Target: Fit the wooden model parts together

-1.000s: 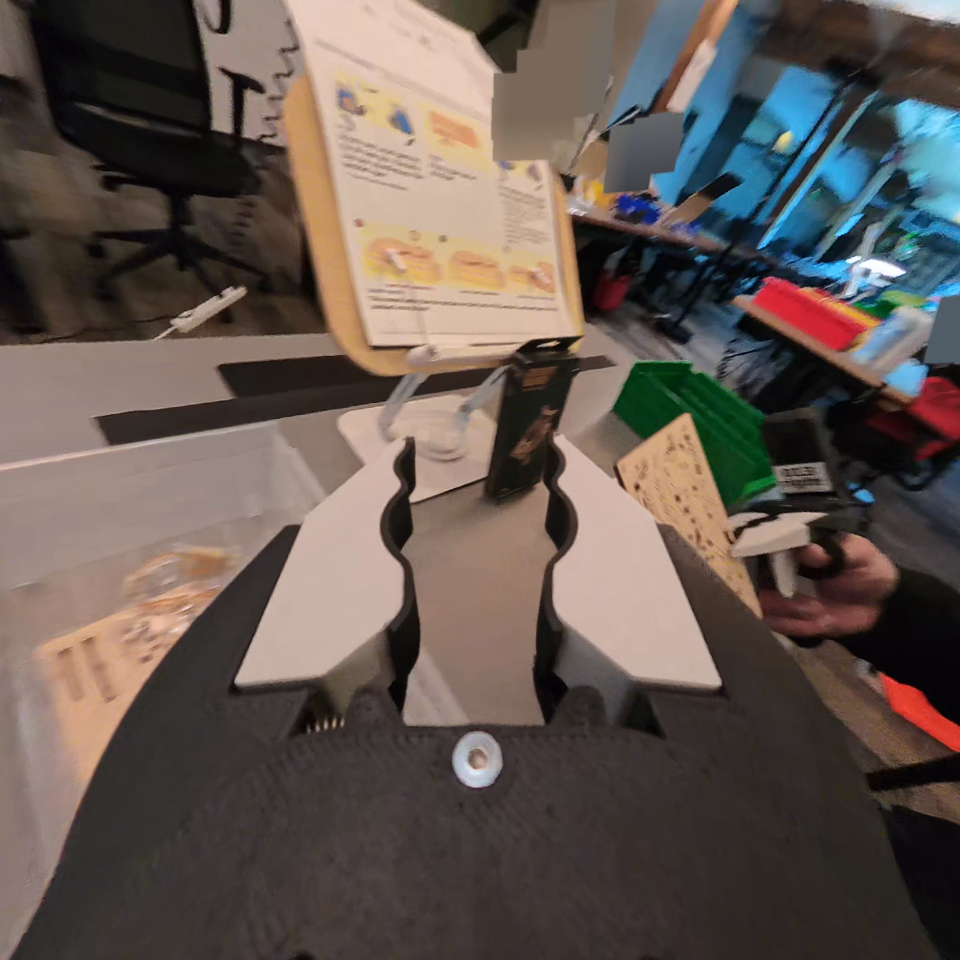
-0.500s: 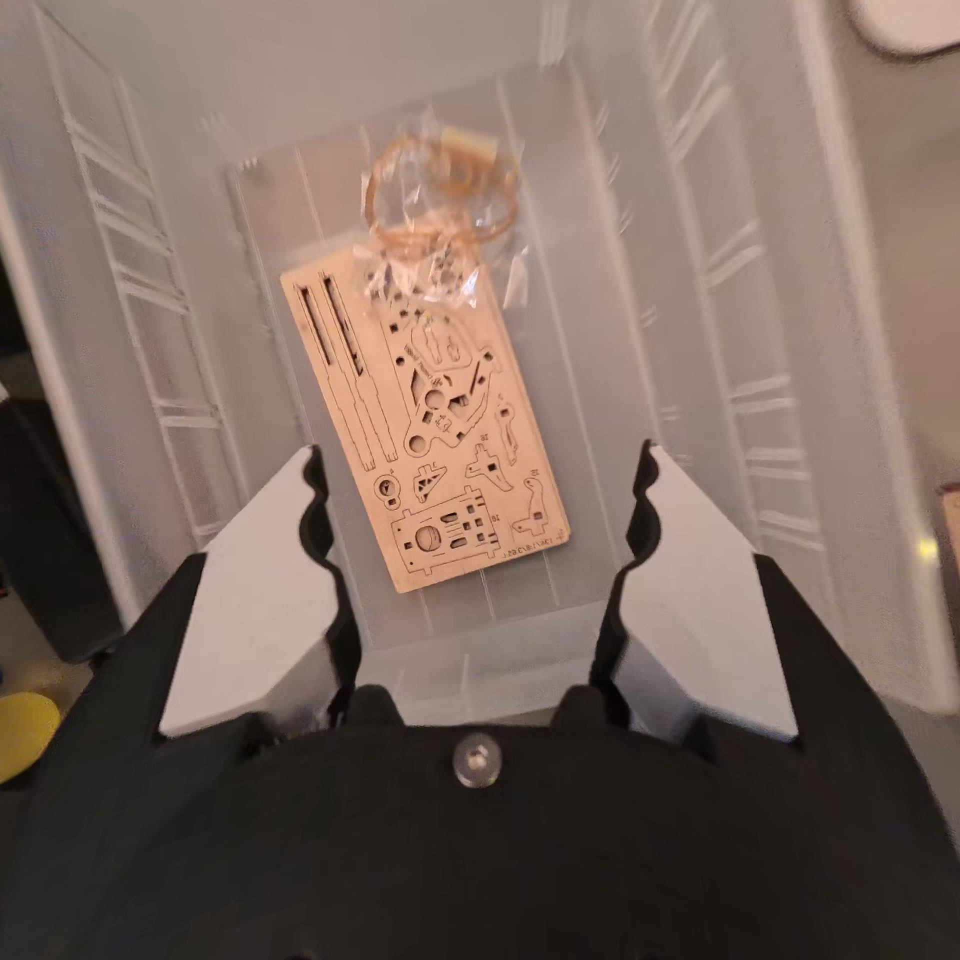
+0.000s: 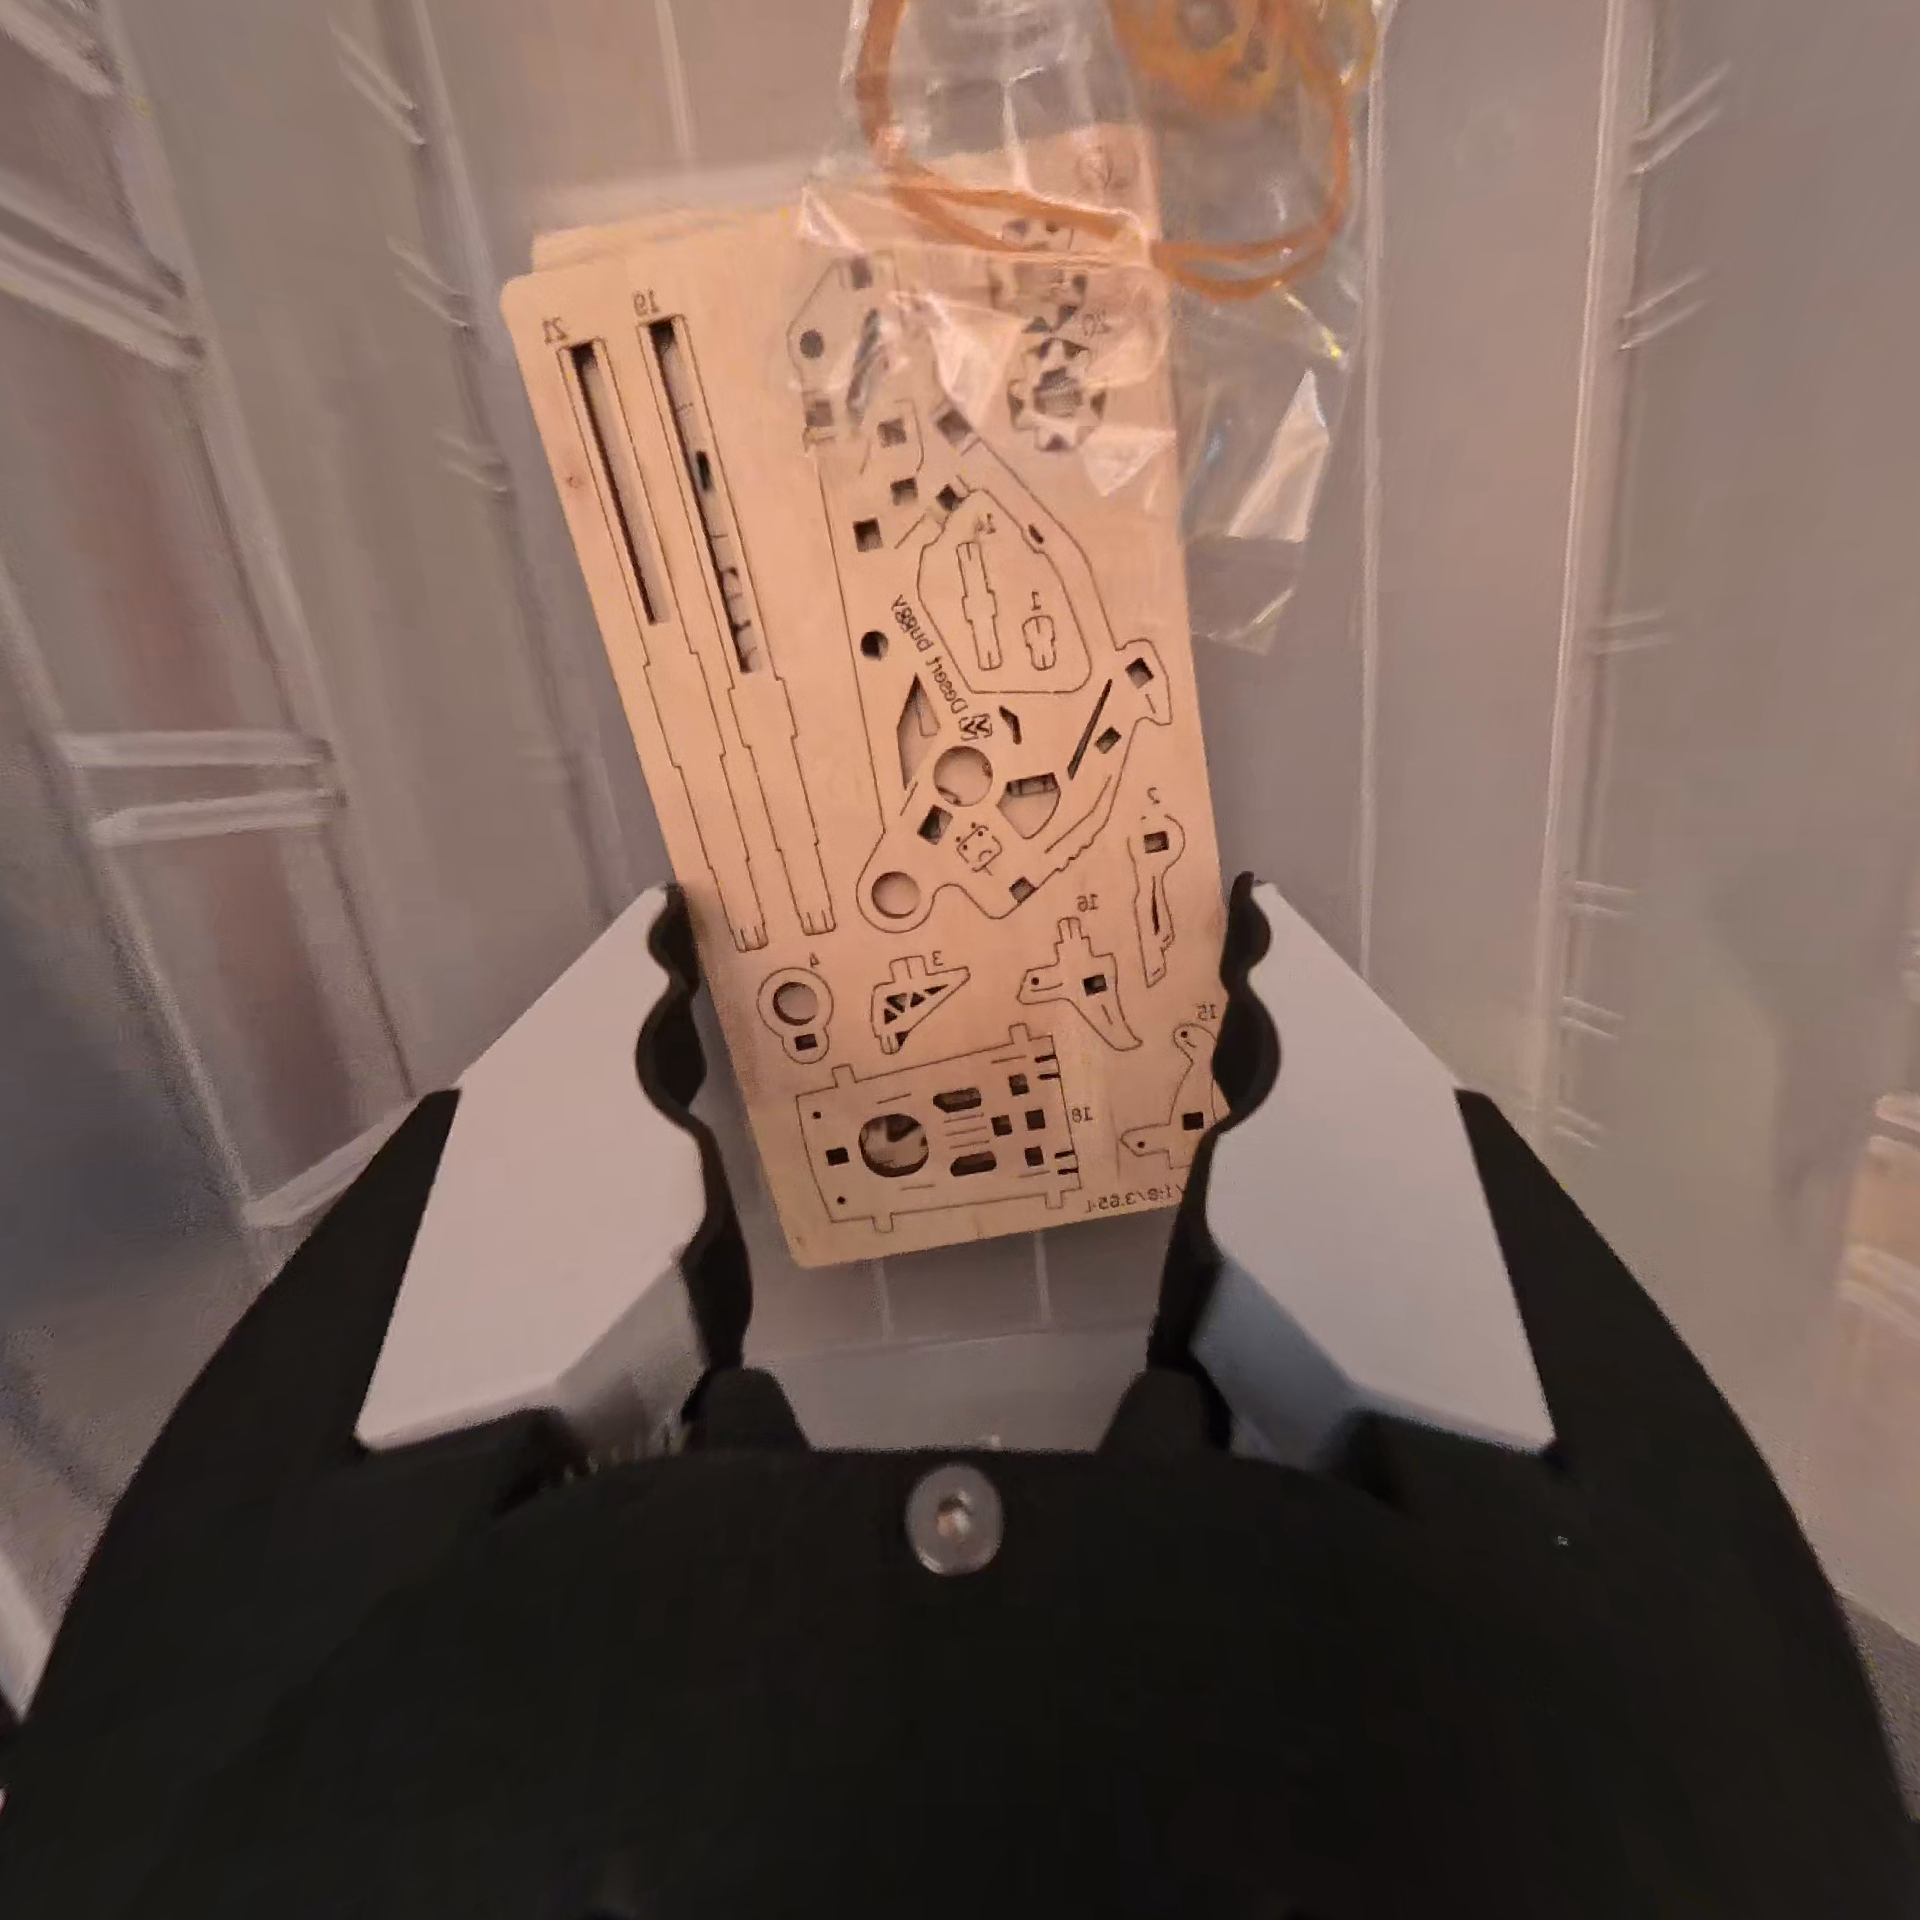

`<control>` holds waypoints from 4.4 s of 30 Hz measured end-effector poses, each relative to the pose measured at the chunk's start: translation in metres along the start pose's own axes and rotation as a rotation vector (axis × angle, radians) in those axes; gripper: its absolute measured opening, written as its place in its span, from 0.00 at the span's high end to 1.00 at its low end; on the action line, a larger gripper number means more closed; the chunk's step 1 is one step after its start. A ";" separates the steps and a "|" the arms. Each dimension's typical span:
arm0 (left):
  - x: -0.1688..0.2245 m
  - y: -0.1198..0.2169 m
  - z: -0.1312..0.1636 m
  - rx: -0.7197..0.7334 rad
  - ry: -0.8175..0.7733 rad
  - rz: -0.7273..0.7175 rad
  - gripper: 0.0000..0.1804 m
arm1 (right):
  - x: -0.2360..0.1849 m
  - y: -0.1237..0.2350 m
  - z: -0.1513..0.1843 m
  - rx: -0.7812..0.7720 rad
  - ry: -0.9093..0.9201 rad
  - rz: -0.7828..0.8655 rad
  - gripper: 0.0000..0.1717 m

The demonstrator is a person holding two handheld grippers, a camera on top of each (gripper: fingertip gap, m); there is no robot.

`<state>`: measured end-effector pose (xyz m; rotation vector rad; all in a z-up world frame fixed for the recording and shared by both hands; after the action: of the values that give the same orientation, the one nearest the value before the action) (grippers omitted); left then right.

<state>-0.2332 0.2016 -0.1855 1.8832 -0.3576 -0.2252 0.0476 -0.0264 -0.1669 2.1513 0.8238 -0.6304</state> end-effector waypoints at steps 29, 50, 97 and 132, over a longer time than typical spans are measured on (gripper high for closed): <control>0.156 0.172 0.031 0.806 -0.587 -0.081 0.45 | -0.068 0.036 -0.103 0.380 0.208 -0.189 0.78; 0.203 0.206 0.064 0.867 -0.538 0.648 0.68 | -0.046 0.094 -0.120 0.311 0.112 -0.604 1.00; 0.195 0.185 0.069 0.577 -0.152 1.541 0.99 | -0.092 0.128 -0.083 0.249 1.082 0.047 0.86; 0.208 0.232 0.069 0.779 -0.668 0.873 0.67 | -0.087 0.115 -0.109 -0.512 1.015 -0.065 0.99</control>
<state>-0.0929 -0.0035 0.0147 2.1317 -1.8816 -0.1085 0.0904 -0.0339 0.0087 1.8754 1.3778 0.6786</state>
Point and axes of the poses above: each gripper's, where its closed fingertips meet, y back along the fingers, z out of its underside, x = y × z across the jaws, the point moved 8 cm from there along y, back along the fingers, and after that the axes turned 1 degree about x, right-handed, at the moved point
